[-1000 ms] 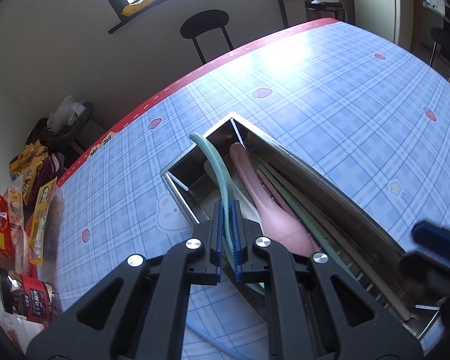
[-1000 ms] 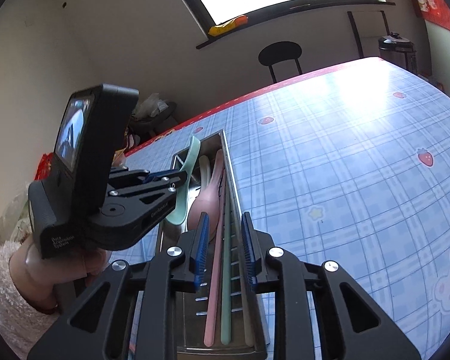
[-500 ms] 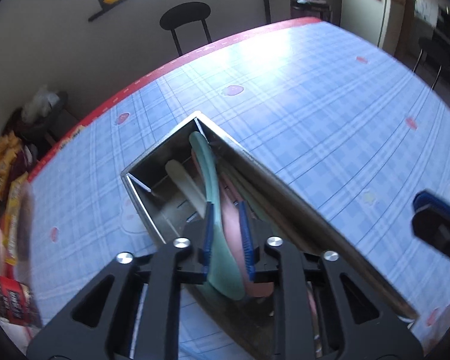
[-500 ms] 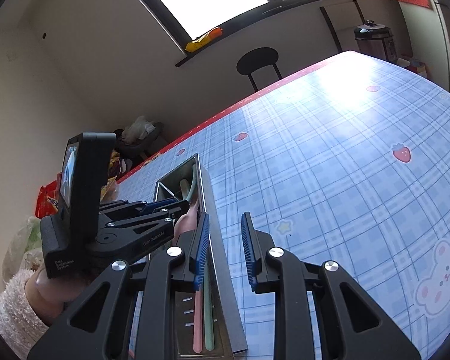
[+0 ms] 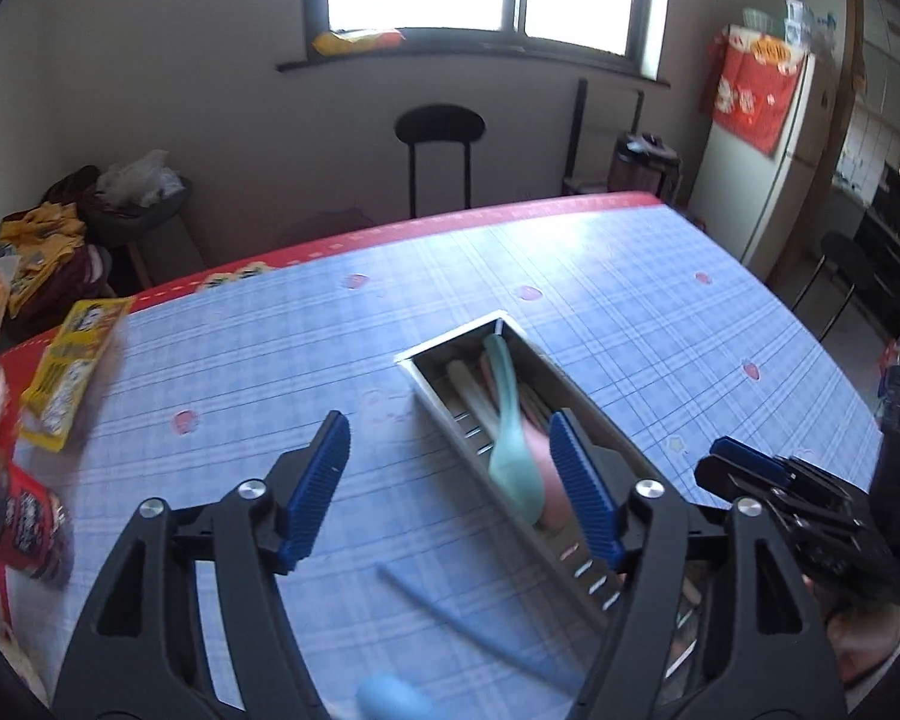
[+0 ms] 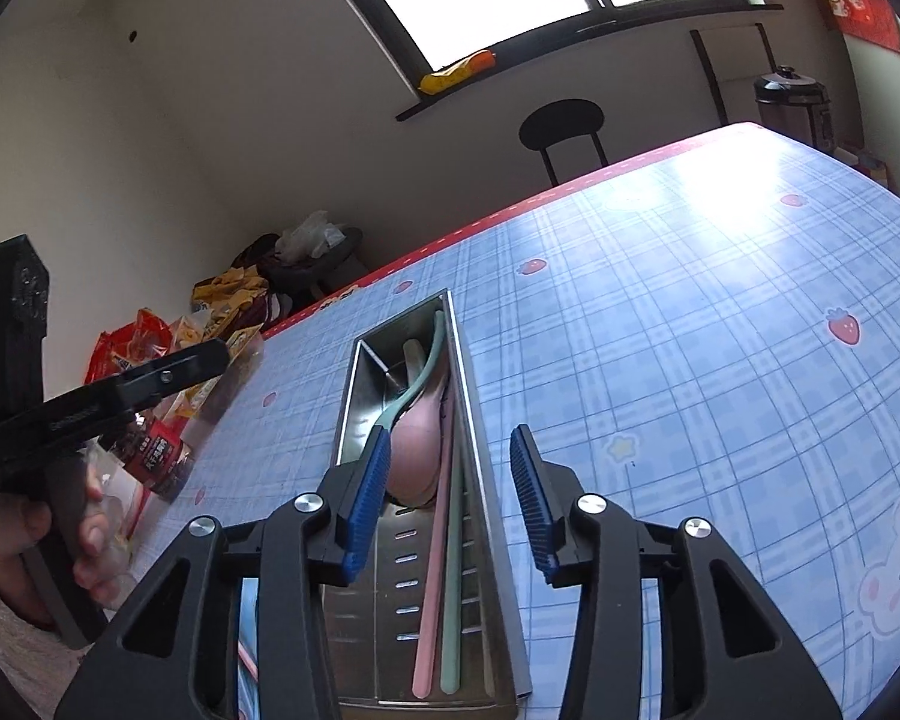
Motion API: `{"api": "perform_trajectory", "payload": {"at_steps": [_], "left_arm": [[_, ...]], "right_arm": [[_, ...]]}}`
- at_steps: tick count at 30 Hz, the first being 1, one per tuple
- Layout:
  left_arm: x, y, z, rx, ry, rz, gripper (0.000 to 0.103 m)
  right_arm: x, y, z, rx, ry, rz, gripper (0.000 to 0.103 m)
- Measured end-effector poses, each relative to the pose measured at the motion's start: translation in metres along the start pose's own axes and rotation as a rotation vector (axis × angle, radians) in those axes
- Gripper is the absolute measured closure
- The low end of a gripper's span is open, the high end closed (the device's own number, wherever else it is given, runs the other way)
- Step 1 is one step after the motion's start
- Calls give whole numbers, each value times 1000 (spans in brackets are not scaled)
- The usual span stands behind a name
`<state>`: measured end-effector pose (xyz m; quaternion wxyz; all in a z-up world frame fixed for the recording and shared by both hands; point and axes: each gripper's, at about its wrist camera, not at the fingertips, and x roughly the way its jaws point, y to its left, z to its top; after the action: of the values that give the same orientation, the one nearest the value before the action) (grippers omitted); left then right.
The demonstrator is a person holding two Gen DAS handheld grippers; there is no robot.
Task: Organize utensils
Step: 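Open both tools to release the utensils in the tray and withdraw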
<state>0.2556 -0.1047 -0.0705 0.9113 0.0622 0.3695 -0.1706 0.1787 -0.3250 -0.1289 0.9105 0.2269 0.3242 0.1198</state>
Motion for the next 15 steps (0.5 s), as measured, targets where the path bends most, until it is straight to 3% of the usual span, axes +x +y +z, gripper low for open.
{"api": "perform_trajectory", "payload": {"at_steps": [2,6,8,15], "left_arm": [[-28,13,-15,-9,-43,29,21],[-82,40,-50,-38,-102,66,6],[-105,55,-70,-73,-116,73,6],[-177,111,-145,-211,-150,124,6]], "right_arm": [[1,8,-2,-29,4,22,47],[3,27,-8,-108,2,49,11],[1,38,-11,-150,1,49,6],[-8,71,-25,-227,20,79,6]]}}
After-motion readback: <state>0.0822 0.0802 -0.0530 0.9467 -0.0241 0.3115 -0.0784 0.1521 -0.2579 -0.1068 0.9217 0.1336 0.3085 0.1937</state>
